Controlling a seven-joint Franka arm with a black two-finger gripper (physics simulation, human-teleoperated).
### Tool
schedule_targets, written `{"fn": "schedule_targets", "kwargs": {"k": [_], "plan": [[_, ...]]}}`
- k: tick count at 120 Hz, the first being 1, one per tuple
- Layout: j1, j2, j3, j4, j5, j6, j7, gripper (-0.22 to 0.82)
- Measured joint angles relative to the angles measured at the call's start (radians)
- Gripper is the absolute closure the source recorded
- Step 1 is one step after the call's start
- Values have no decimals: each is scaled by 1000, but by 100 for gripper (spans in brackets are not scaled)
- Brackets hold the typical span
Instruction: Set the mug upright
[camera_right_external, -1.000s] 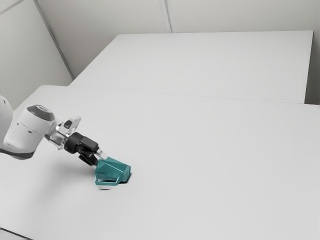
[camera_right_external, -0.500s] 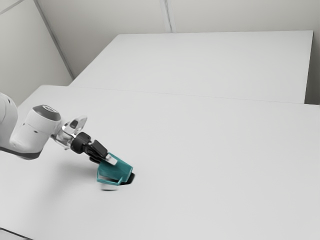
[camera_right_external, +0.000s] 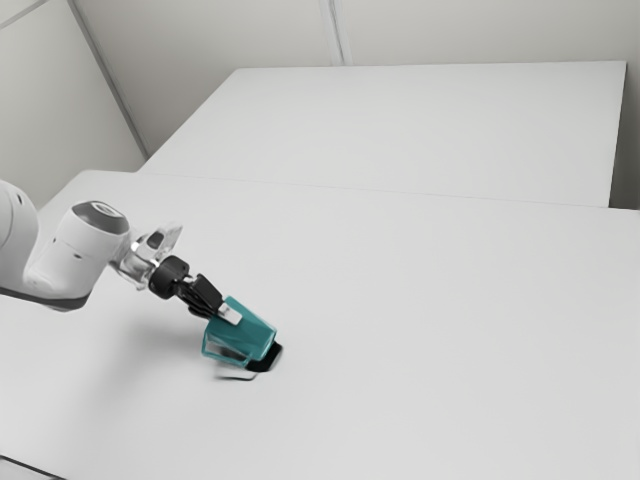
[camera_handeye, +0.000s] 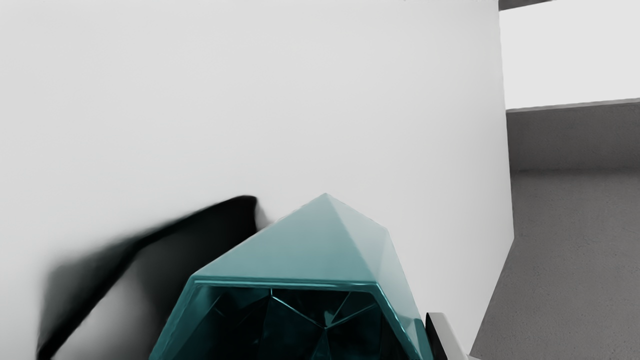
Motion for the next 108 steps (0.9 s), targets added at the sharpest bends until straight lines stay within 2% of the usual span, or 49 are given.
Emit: {"fn": "schedule_targets", "kwargs": {"k": [38,64,108], "plan": [[-86,-89,-6,72,88,59,-37,78],[-103,-115,-100,156,374,147,-125,78],[-127,-164,-254,162,756,255,-330,78]]}}
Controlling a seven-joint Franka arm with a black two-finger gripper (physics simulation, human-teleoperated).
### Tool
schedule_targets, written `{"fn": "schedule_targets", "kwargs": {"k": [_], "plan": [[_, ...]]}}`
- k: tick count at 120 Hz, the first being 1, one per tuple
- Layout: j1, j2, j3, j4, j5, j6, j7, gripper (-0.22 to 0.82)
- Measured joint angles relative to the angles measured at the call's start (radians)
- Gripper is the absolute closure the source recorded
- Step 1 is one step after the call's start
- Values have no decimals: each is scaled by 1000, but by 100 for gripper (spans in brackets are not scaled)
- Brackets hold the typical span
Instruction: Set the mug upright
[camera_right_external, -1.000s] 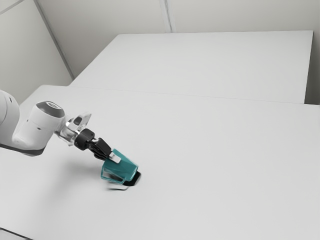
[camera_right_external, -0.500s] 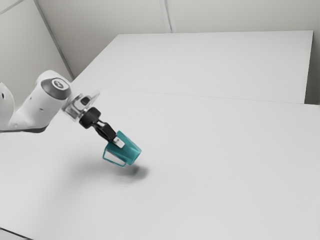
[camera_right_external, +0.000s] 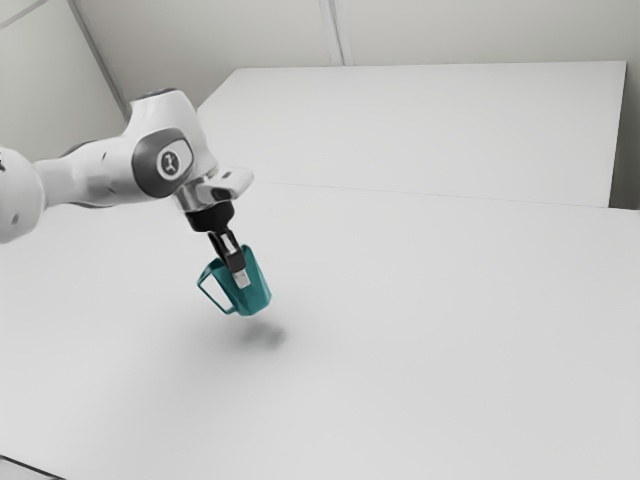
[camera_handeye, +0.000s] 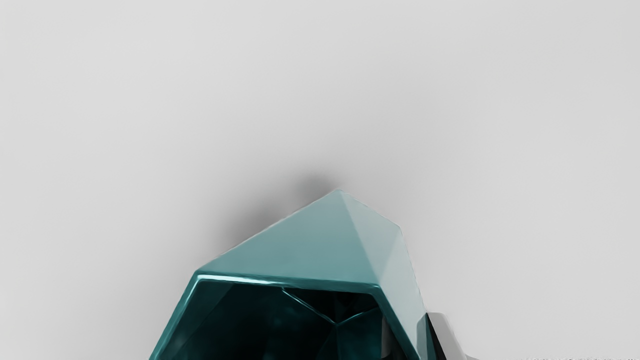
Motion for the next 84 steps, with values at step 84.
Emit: {"fn": "schedule_targets", "kwargs": {"k": [84], "plan": [[28,57,-55,-14,181,116,-339,78]]}}
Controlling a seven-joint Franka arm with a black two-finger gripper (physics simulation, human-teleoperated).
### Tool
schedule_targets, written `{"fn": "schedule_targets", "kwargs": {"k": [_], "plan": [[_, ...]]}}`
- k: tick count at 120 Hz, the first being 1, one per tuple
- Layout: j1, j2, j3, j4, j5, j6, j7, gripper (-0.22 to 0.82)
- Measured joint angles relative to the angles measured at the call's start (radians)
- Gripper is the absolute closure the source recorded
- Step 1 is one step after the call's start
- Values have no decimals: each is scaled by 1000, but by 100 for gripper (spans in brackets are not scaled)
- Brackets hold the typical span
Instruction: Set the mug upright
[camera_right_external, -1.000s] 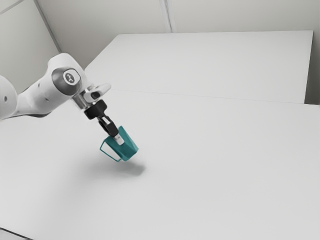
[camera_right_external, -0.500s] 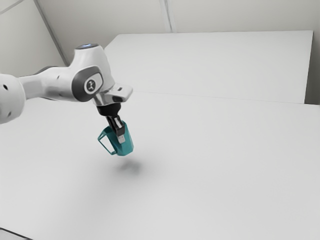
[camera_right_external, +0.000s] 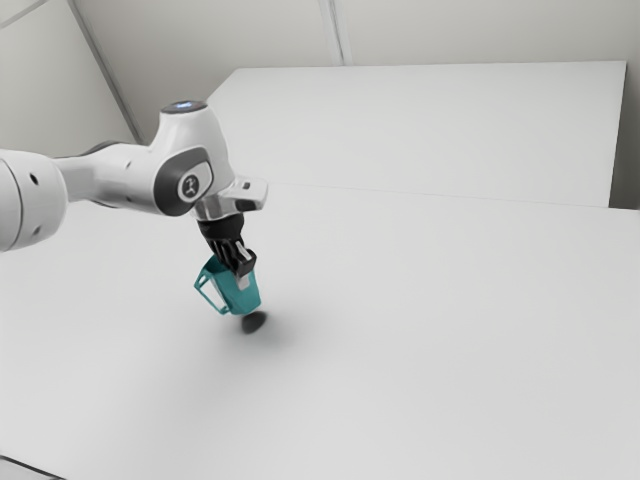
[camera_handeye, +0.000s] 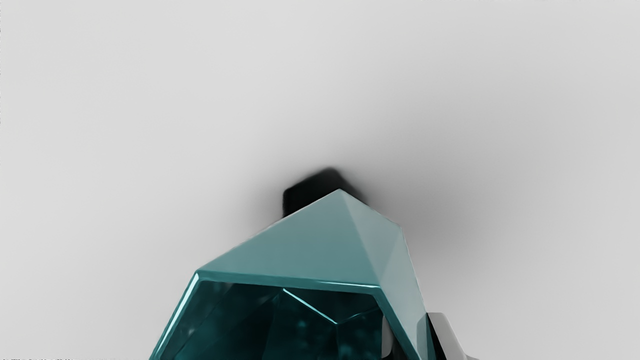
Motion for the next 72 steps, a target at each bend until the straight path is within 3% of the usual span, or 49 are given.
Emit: {"fn": "schedule_targets", "kwargs": {"k": [72], "plan": [[-41,56,2,-6,59,55,-108,78]]}}
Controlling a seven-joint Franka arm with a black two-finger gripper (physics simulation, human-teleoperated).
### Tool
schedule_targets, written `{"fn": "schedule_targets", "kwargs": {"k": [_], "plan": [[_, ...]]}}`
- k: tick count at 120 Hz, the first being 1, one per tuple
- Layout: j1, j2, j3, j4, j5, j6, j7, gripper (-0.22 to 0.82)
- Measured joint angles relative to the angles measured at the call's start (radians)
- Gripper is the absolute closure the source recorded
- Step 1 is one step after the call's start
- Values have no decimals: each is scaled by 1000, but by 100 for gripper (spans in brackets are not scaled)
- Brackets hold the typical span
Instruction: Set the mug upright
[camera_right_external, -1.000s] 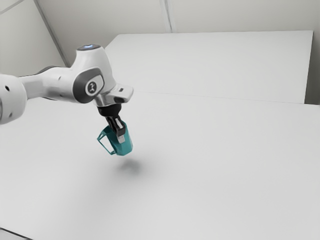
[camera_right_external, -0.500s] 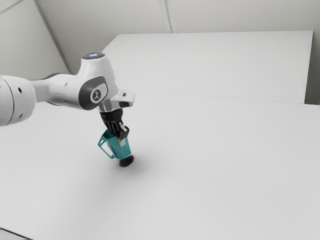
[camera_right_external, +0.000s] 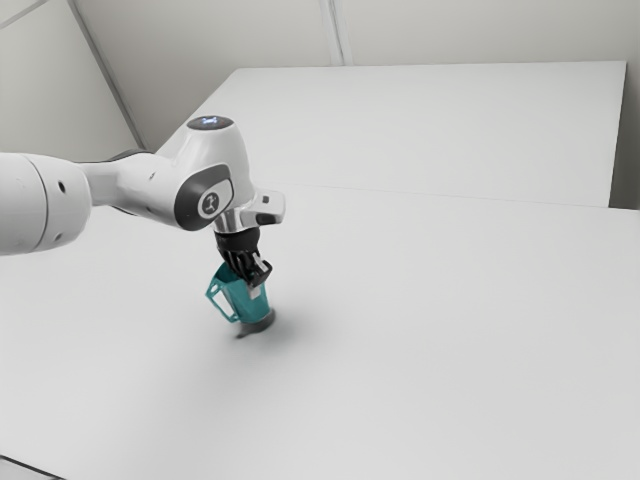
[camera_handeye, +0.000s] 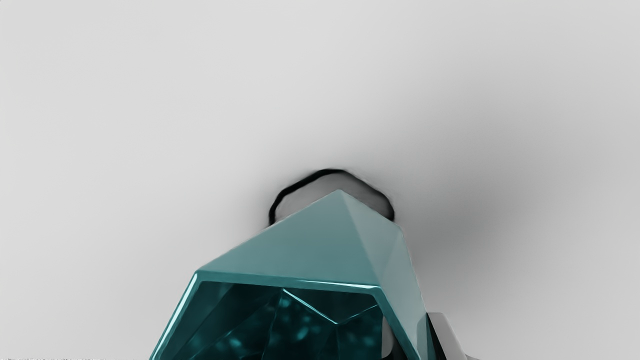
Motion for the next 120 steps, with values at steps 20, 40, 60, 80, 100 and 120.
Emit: {"fn": "schedule_targets", "kwargs": {"k": [20,40,60,80,100,120], "plan": [[-1,17,0,1,3,4,-16,78],[-1,24,0,1,4,6,-28,76],[-1,24,1,3,-5,-1,-30,39],[-4,-26,0,13,-7,-22,-29,18],[-14,-96,5,201,-13,-152,-30,8],[-12,-94,6,378,-21,-318,-40,4]]}}
